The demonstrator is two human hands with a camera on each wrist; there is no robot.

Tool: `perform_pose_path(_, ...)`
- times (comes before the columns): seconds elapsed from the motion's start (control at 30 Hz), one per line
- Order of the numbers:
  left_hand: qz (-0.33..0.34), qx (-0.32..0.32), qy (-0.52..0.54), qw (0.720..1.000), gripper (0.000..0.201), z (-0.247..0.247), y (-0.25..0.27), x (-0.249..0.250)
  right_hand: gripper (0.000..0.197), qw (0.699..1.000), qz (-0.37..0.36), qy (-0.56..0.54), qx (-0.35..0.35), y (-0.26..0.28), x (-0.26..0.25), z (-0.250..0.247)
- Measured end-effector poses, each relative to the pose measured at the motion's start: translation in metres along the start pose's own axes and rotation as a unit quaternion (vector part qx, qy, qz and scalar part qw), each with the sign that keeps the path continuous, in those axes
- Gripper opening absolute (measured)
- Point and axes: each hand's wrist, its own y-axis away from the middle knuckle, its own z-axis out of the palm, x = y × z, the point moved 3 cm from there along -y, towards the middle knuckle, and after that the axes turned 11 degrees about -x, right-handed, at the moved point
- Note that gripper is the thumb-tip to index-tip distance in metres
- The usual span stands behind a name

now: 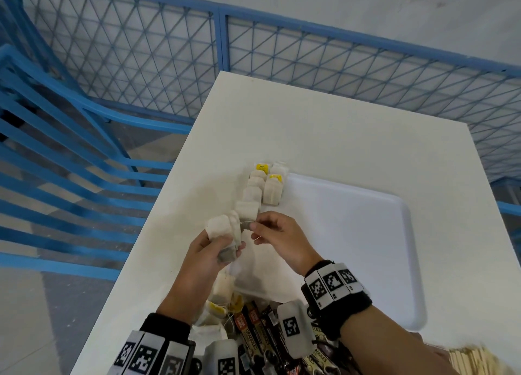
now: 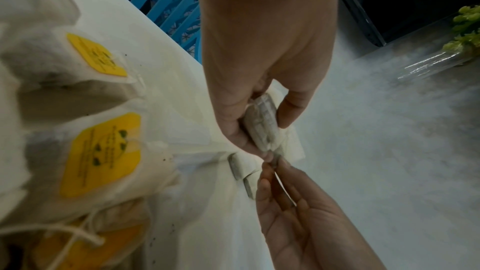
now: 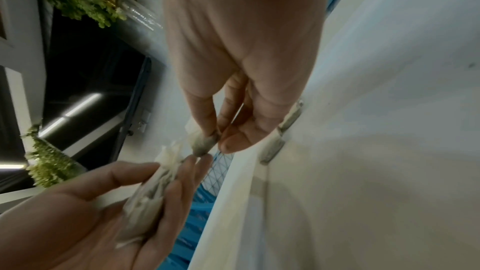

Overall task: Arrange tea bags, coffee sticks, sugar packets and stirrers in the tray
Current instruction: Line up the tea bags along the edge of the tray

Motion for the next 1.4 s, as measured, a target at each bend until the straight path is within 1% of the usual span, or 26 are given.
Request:
perform_pose_path(0.1, -0.002, 0.005, 0.007, 1.0, 0.025, -0.001, 0.0, 0.001, 0.005, 0.998, 0.011, -0.012, 0.056, -0.002, 0.003, -0.017)
perform_pose_path(0.23, -0.002, 0.006, 0.003, 1.0, 0.024, -0.002, 0.001, 0.002, 0.007, 0.989, 0.037, 0.025, 0.143, -0.01, 0.009, -0.044)
perform_pose_path(0.33, -0.003, 0.002, -0.004, 1.0, 0.024, -0.004, 0.002, 0.001, 0.009, 0.98, 0.054, 0.068, 0.181, -0.019, 0.014, -0.057)
perform_pose_path(0.43, -0.004, 0.001, -0.001, 1.0, 0.023, -0.004, 0.002, 0.001, 0.011, 0.971, 0.062, 0.122, 0.195, -0.026, 0.016, -0.061)
perform_pose_path(0.6, -0.005, 0.003, 0.006, 1.0, 0.024, -0.006, 0.003, -0.001, 0.014, 0.958, 0.056, 0.184, 0.212, -0.033, 0.014, -0.058)
perform_pose_path(0.87, -0.008, 0.001, 0.016, 1.0, 0.023, -0.009, 0.003, -0.003, 0.018, 0.952, 0.048, 0.2, 0.228, -0.036, 0.014, -0.054)
perform_pose_path(1.13, -0.009, 0.019, 0.009, 1.0, 0.019, -0.009, 0.0, -0.004, 0.014, 0.956, 0.035, 0.147, 0.251, -0.03, 0.015, -0.05)
perform_pose_path(1.2, -0.007, 0.021, 0.008, 1.0, 0.019, -0.008, -0.001, -0.004, 0.01, 0.961, 0.028, 0.142, 0.237, -0.025, 0.011, -0.043)
perform_pose_path(1.23, -0.007, 0.019, 0.007, 1.0, 0.019, -0.008, -0.001, -0.004, 0.009, 0.966, 0.022, 0.143, 0.214, -0.022, 0.008, -0.037)
perform_pose_path(1.27, -0.006, 0.017, 0.005, 1.0, 0.019, -0.007, -0.002, -0.004, 0.01, 0.974, 0.018, 0.143, 0.177, -0.018, 0.004, -0.03)
perform_pose_path(1.33, -0.004, 0.011, 0.002, 1.0, 0.02, -0.006, -0.002, -0.005, 0.015, 0.987, 0.019, 0.141, 0.079, -0.01, -0.002, -0.014)
perform_pose_path(1.4, 0.003, 0.005, -0.008, 1.0, 0.021, -0.004, -0.002, -0.004, 0.016, 0.992, 0.032, 0.124, -0.01, -0.001, -0.004, 0.0)
